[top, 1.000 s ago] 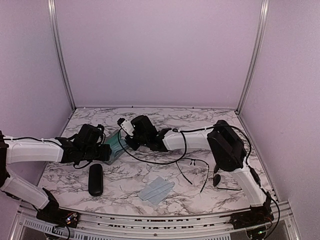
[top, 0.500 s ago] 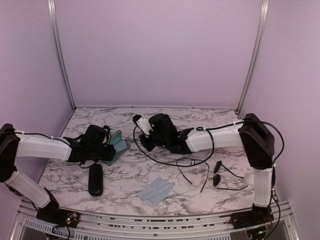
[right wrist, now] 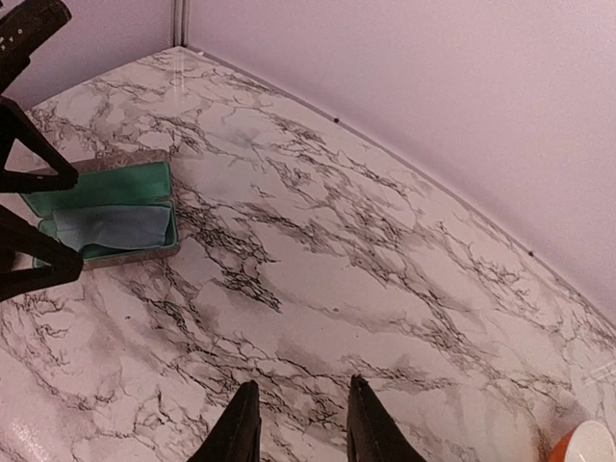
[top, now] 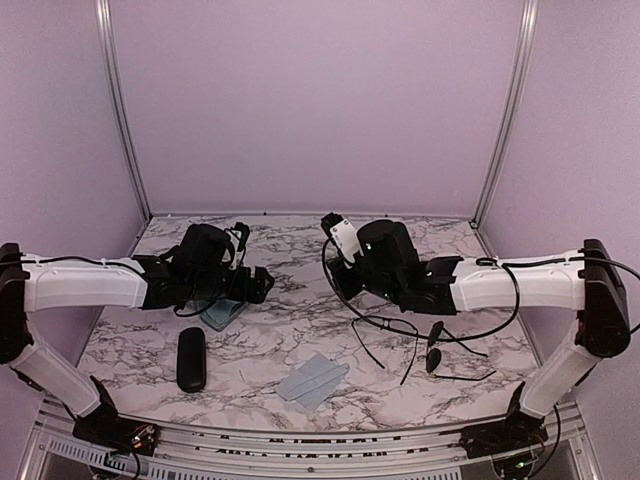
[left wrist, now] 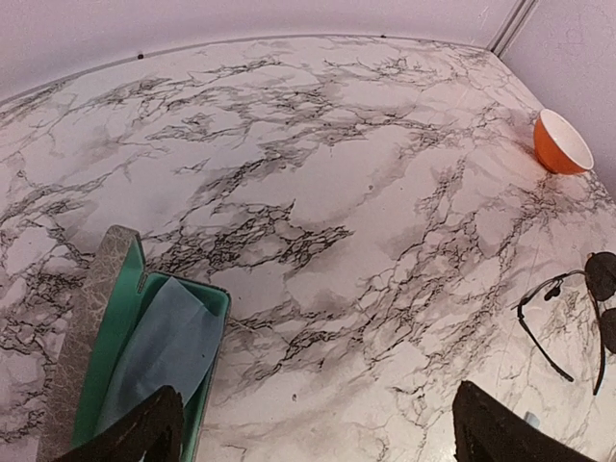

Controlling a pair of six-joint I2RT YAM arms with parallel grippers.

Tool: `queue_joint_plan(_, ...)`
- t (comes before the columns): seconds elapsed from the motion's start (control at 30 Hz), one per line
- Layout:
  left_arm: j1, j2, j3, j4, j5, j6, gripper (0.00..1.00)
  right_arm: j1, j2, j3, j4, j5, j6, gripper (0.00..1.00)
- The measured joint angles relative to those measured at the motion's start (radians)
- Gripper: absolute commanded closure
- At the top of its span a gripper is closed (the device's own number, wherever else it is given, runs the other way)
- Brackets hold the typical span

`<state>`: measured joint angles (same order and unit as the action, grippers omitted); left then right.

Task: Organize the sunglasses
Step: Adjust the folded cleaning cloth with the sunglasses case.

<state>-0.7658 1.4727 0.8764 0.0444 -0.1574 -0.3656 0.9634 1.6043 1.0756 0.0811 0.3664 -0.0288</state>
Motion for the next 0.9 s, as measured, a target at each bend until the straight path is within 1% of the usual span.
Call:
queue_joint_plan(0.17, 0.0, -0.028, 0.032, -0.033, -0.022, 0.049, 0.01, 0.0, -0.119, -0.093, -0.081, 0.046, 0.051, 0.68)
queue_joint_plan(0.3, 0.008, -0.05, 0.066, -0.065, -0.031, 0.044, 0.01, 0.0, -0.225, -0.172, -0.161, 0.073, 0.092, 0.65)
queue_joint_plan(0.47, 0.049, -0.055, 0.081, -0.081, 0.021, 0.02, 0.11, 0.0, -0.318, -0.222, -0.278, 0.092, 0.169, 0.65)
queue_joint_plan(0.57, 0.055, -0.043, 0.102, -0.092, 0.068, 0.009, 0.15, 0.0, -0.359, -0.244, -0.34, 0.09, 0.216, 0.64)
queue_joint_plan(0.73, -0.011, -0.019, 0.108, -0.1, 0.104, -0.016, 0.22, 0.0, -0.409, -0.269, -0.435, 0.078, 0.311, 0.65)
queue_joint_plan(0.9, -0.126, 0.056, 0.129, -0.101, 0.073, -0.12, 0.24, 0.0, -0.42, -0.296, -0.471, 0.014, 0.452, 0.68)
